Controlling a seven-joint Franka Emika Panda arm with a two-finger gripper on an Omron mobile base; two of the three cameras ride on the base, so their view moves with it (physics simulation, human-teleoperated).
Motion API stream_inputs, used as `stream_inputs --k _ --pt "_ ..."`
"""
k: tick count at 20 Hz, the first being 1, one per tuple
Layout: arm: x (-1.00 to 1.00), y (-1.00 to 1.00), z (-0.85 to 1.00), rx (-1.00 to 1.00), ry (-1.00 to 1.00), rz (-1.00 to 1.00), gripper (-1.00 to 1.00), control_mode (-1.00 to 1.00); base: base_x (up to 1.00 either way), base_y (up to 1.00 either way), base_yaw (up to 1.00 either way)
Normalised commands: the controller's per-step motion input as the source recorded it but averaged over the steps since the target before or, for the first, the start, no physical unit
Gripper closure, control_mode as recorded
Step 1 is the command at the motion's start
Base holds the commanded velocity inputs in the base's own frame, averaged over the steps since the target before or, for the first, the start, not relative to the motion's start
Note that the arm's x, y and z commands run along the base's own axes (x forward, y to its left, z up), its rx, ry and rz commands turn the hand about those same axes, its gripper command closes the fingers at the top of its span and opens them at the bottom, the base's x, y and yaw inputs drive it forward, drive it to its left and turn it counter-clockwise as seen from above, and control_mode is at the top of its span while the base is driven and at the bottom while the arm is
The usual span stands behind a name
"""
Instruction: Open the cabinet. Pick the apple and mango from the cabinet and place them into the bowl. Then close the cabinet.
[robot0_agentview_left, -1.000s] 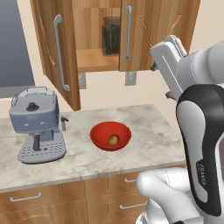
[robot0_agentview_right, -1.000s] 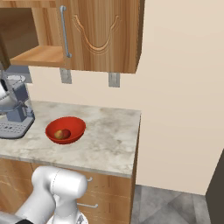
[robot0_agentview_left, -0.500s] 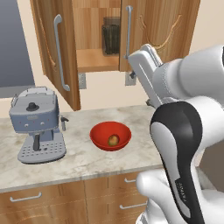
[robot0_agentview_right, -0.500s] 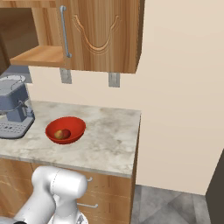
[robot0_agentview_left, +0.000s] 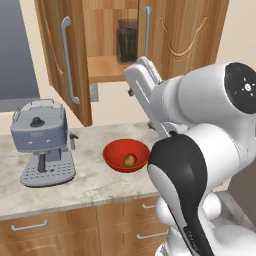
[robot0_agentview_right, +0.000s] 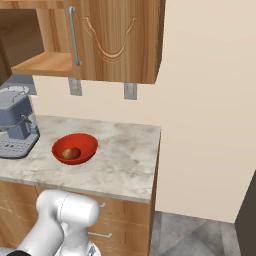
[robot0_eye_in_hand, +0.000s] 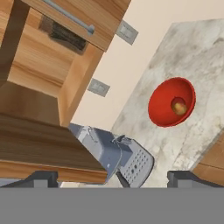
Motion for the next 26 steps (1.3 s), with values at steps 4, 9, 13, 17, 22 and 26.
stream_inputs --k 4,9,13,17,22,26 --pt "-0.10 0.32 -0.01 0.00 0.00 0.00 -1.00 -1.00 0.00 0.00 0.00" --pt "0.00 0.40 -0.09 0.00 0.00 0.00 -1.00 -1.00 0.00 0.00 0.00" --pt "0.00 0.50 -0.15 -0.02 -0.01 -0.01 -1.00 -1.00 0.00 0.00 0.00" --pt "0.00 0.43 -0.03 0.00 -0.04 -0.02 -1.00 -1.00 0.00 0.00 0.00" --pt "0.11 0.43 -0.03 0.00 -0.05 -0.04 -1.00 -1.00 0.00 0.00 0.00" --pt "0.35 0.40 -0.17 0.00 -0.01 -0.06 -1.00 -1.00 0.00 0.00 0.00"
